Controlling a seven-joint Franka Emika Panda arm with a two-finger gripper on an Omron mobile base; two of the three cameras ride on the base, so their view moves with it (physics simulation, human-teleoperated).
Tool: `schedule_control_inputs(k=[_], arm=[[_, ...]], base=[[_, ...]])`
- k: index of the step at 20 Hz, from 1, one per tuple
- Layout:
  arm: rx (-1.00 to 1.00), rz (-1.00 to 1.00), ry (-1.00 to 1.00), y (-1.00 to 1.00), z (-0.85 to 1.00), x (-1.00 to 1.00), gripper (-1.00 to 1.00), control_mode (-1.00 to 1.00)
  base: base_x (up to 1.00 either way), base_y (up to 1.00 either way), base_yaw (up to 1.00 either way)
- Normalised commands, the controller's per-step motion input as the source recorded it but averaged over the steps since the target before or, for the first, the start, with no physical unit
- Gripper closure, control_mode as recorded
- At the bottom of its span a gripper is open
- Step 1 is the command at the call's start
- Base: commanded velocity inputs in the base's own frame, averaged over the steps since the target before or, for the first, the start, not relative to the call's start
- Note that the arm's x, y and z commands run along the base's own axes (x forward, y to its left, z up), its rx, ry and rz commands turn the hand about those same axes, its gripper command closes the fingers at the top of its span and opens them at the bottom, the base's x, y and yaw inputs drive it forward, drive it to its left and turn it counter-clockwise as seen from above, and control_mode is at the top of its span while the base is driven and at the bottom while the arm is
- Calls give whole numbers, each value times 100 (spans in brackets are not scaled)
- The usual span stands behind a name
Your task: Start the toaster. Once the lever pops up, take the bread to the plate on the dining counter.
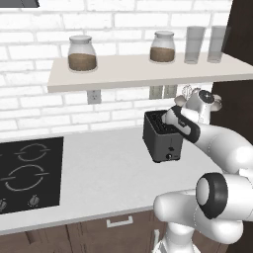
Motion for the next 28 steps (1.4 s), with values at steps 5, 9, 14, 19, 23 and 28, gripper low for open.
schedule_control_inputs(k=[5,9,14,19,23,28], arm=[[0,0,0,0,0,0,-100,-100],[0,0,0,0,0,0,-100,-100],[0,0,0,0,0,0,-100,-100],[0,0,0,0,0,0,-100,-100],[0,0,0,0,0,0,-100,-100],[0,0,0,0,0,0,-100,-100]], base=[[0,0,0],[0,0,0],[0,0,0],[0,0,0],[0,0,0],[0,0,0]])
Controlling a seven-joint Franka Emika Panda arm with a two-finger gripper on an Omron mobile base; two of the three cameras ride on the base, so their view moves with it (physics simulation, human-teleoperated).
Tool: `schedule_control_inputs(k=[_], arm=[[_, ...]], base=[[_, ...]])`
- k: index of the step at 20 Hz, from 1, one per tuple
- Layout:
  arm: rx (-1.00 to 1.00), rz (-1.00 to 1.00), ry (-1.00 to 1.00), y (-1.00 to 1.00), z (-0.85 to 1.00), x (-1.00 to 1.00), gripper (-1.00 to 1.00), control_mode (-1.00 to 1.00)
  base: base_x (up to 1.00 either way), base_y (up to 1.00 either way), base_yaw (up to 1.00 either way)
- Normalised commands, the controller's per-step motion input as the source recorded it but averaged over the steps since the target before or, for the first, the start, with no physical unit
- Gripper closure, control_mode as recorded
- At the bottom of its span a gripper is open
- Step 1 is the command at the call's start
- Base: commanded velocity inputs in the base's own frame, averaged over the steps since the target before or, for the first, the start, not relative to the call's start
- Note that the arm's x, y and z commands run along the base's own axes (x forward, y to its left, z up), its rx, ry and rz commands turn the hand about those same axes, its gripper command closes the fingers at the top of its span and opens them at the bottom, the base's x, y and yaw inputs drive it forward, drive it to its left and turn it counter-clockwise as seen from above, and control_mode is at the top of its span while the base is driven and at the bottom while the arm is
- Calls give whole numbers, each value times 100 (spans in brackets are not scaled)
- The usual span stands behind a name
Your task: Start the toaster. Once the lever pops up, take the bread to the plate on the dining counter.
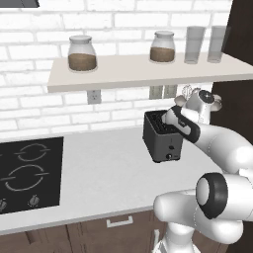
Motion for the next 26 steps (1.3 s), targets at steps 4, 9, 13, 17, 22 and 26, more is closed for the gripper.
schedule_control_inputs(k=[4,9,13,17,22,26], arm=[[0,0,0,0,0,0,-100,-100],[0,0,0,0,0,0,-100,-100],[0,0,0,0,0,0,-100,-100],[0,0,0,0,0,0,-100,-100],[0,0,0,0,0,0,-100,-100],[0,0,0,0,0,0,-100,-100]], base=[[0,0,0],[0,0,0],[0,0,0],[0,0,0],[0,0,0],[0,0,0]])
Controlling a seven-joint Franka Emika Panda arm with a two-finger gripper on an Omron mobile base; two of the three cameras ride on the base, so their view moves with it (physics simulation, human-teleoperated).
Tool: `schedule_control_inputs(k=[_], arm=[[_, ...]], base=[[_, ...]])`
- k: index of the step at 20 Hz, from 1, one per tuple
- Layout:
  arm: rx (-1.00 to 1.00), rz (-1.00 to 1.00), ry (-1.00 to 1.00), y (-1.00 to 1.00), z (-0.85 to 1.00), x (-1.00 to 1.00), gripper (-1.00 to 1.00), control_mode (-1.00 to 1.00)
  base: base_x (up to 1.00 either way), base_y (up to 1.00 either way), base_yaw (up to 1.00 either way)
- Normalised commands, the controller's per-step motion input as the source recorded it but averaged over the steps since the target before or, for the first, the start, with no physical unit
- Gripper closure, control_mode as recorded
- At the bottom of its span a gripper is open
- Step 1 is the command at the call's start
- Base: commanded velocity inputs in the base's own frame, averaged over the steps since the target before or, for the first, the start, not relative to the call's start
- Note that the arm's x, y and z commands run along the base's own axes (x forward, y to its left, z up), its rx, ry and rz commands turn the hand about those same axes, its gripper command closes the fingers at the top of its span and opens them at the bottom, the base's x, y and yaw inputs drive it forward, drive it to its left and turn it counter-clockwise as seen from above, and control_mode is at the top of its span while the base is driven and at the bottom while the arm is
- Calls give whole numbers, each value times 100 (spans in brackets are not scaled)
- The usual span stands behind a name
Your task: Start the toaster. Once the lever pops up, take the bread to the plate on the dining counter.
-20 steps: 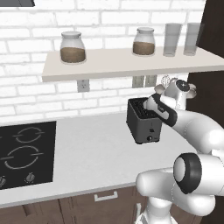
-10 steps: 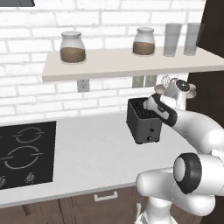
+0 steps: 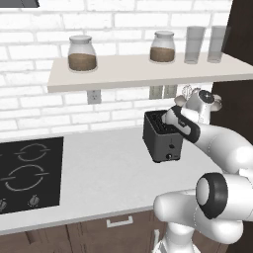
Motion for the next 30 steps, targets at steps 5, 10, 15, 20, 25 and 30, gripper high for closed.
schedule_control_inputs(k=[5,10,15,20,25,30], arm=[[0,0,0,0,0,0,-100,-100],[0,0,0,0,0,0,-100,-100],[0,0,0,0,0,0,-100,-100],[0,0,0,0,0,0,-100,-100],[0,0,0,0,0,0,-100,-100],[0,0,0,0,0,0,-100,-100]], base=[[0,0,0],[0,0,0],[0,0,0],[0,0,0],[0,0,0],[0,0,0]])
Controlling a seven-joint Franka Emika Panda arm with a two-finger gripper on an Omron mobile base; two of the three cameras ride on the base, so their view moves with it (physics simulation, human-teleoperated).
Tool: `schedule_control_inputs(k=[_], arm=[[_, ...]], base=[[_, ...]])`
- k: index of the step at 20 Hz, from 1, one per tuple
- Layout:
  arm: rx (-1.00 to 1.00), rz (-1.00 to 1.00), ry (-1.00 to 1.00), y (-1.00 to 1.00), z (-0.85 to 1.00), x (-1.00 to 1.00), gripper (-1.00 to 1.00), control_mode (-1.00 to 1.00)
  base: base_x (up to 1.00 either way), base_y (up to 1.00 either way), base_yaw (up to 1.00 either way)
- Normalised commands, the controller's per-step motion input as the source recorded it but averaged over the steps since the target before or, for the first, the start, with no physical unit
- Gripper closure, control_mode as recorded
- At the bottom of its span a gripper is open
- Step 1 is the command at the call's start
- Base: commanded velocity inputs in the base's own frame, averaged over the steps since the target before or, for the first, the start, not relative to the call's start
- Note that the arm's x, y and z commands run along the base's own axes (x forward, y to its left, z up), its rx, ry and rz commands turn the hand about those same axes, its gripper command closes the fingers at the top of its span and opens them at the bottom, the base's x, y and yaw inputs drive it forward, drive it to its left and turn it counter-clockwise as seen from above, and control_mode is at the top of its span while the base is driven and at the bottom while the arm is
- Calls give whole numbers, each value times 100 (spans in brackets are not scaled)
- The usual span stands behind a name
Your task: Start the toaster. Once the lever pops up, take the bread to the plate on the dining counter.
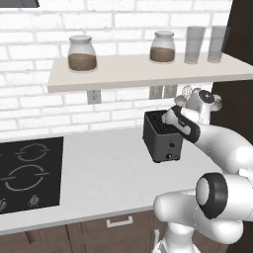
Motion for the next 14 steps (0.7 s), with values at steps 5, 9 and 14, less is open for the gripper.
schedule_control_inputs(k=[5,9,14], arm=[[0,0,0,0,0,0,-100,-100],[0,0,0,0,0,0,-100,-100],[0,0,0,0,0,0,-100,-100]], base=[[0,0,0],[0,0,0],[0,0,0]])
